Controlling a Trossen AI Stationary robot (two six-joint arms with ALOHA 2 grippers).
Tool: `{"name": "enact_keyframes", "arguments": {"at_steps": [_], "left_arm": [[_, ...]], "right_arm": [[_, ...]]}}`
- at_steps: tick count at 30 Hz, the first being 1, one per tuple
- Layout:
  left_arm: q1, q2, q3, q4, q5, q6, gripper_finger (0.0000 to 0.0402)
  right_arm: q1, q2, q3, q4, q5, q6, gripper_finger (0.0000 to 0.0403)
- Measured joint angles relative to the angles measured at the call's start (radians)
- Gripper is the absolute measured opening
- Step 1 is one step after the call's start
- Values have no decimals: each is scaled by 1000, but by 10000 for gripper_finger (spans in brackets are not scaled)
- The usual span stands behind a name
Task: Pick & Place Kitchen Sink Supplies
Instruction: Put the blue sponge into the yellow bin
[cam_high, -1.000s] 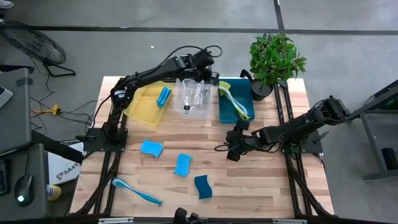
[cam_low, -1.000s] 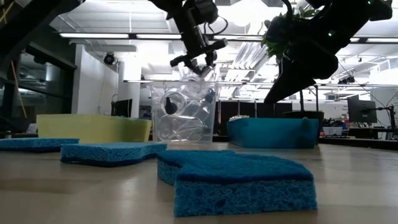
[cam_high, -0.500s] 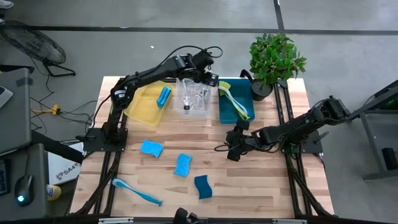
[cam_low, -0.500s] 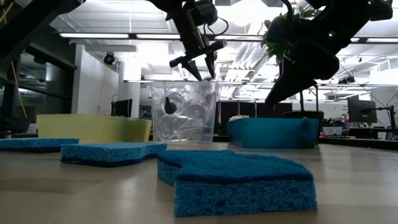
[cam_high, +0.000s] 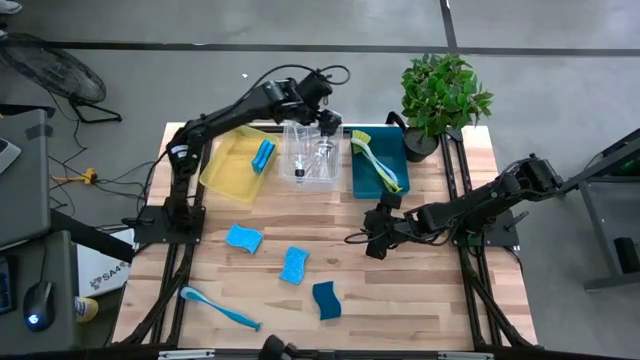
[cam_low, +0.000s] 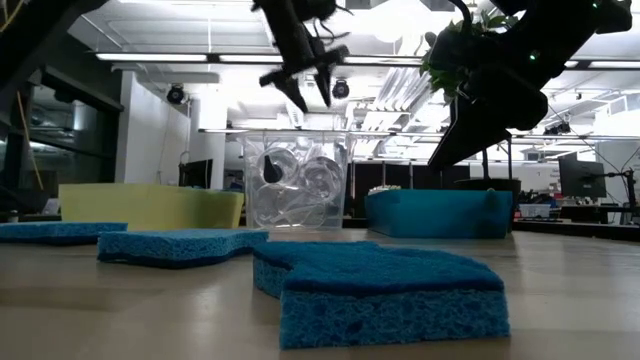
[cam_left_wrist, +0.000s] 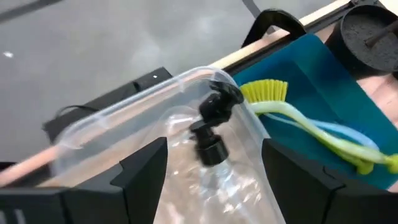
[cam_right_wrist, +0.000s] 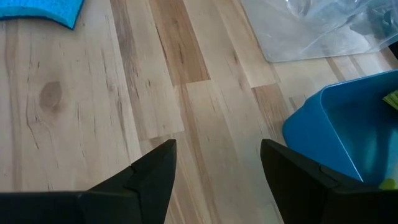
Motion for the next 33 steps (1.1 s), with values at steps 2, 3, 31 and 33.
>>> {"name": "enact_keyframes", "arguments": {"at_steps": [2, 3, 31, 33], "left_arm": [[-2, -33, 0, -55, -5, 27, 257], [-8, -46, 0, -88, -11, 41, 257], [-472, -257, -4, -548, -236, 53, 257], [-499, -258, -34, -549, -226, 44, 257]], "right_arm": [[0, 0, 0, 0, 0, 0, 227], [0, 0, 0, 0, 0, 0, 227], [0, 0, 0, 2, -6, -1, 227], [0, 0, 0, 2, -6, 0, 227]]}}
